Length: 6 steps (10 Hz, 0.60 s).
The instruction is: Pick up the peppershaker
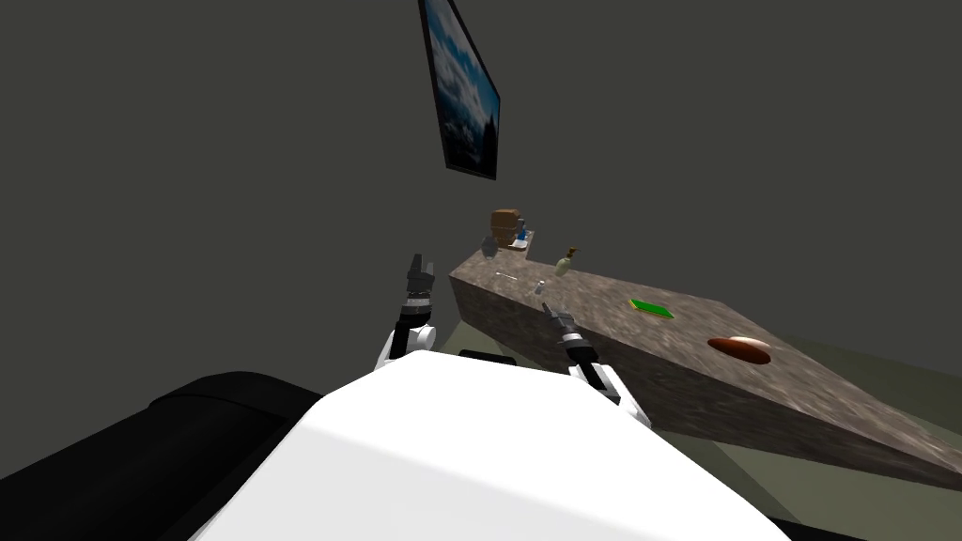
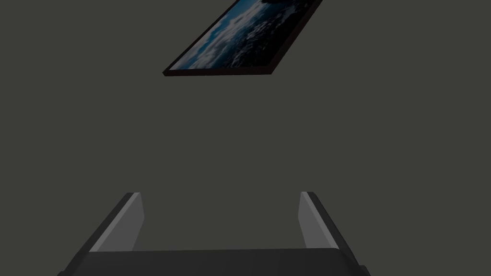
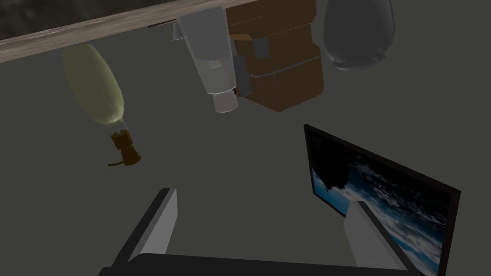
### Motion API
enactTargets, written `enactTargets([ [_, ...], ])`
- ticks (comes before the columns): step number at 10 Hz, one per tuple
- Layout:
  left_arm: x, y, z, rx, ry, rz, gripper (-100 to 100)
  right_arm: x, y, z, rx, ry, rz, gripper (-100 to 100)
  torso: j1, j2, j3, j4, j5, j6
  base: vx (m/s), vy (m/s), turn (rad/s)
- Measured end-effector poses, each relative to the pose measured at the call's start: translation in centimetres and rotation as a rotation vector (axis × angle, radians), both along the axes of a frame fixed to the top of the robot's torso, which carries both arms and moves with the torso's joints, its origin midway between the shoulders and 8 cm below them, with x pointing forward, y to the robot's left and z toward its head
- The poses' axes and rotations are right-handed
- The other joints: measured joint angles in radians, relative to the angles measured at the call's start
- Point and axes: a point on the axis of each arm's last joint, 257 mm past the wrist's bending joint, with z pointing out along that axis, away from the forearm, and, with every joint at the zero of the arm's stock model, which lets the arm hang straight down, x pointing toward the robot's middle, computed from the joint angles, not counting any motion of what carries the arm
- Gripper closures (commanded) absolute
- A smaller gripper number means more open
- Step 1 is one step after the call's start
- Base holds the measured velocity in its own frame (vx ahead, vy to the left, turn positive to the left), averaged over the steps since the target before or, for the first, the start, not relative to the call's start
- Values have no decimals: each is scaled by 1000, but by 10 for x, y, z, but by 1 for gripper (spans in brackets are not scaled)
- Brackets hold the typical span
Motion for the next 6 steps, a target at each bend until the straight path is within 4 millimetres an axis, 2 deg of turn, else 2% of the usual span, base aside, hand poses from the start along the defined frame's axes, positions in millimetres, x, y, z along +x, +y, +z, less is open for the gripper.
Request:
enactTargets([
  [3,0,0,0,0,0,0,0,10,-15,-19,-116,40,-6,-100,-1,-1,-1,0,0,0,133,83,-35],
  [6,0,0,0,0,0,0,0,17,-31,-33,-220,72,-12,-100,-3,1,0,0,0,0,112,58,-23],
])
